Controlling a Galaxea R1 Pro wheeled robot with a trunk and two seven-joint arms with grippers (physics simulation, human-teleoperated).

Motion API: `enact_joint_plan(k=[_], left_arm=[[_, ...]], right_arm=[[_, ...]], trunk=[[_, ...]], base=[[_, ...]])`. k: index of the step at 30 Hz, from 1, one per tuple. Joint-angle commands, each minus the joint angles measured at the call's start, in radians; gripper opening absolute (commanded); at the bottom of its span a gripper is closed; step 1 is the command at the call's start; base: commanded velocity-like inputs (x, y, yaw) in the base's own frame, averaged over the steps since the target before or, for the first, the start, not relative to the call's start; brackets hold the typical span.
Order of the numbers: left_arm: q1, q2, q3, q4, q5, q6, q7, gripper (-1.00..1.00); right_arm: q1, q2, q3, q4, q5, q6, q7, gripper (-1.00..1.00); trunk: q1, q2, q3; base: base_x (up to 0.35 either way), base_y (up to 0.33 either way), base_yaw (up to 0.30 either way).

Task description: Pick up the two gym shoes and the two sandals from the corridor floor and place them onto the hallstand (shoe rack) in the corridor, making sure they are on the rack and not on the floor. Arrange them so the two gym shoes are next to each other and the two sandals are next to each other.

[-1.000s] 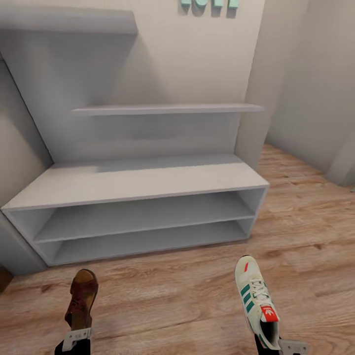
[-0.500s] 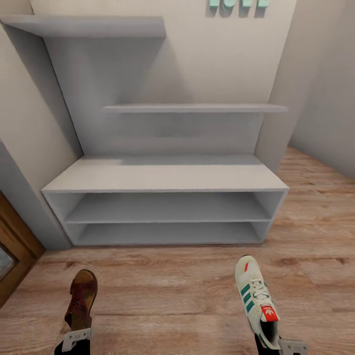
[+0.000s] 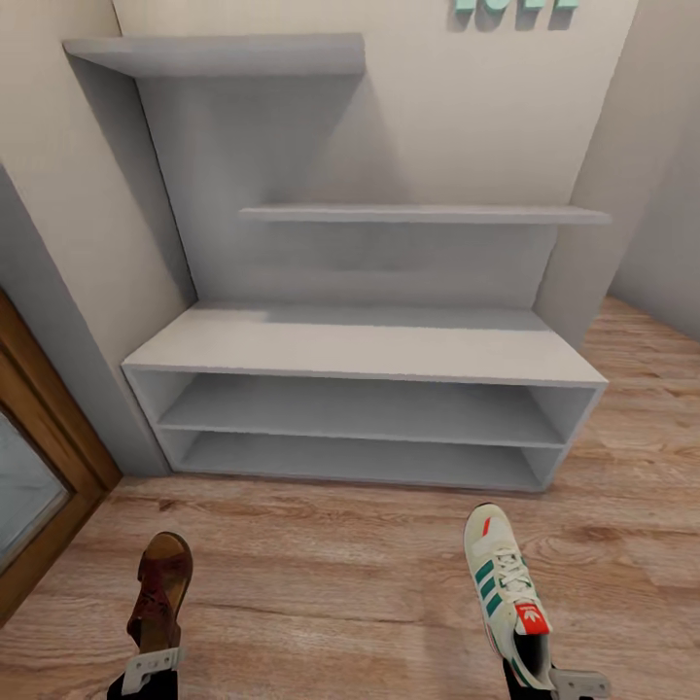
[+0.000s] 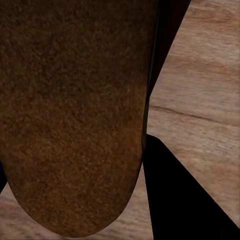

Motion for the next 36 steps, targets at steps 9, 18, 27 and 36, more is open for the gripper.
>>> enact_joint_plan(k=[9,18,27,36], left_arm=[[-0.001,-0.001,0.008,0.001,-0.014,-0.004,-0.006,-1.0],[0.0,-0.002,0.008,0.002,-0.014,-0.004,-0.007,-1.0],[-0.008,-0.003,-0.002,-0.007,-0.019,0.012,-0.008,-1.0],[-0.036,-0.005,-0.013,-0.017,-0.028,0.077,-0.009,-1.0]], right_arm=[[-0.001,0.0,-0.006,0.001,0.01,-0.004,0.006,-1.0],[-0.001,0.003,-0.005,-0.001,0.01,-0.004,0.006,-1.0],[-0.001,-0.016,-0.13,-0.004,0.005,-0.002,0.003,-1.0],[-0.001,-0.037,-0.482,-0.043,-0.009,0.004,0.009,-1.0]], trunk=[[0.0,0.0,-0.001],[0.0,0.0,-0.001],[0.0,0.0,-0.001],[0.0,0.0,-0.001]], base=[[0.0,0.0,0.004],[0.0,0.0,-0.013],[0.0,0.0,-0.001],[0.0,0.0,0.0]])
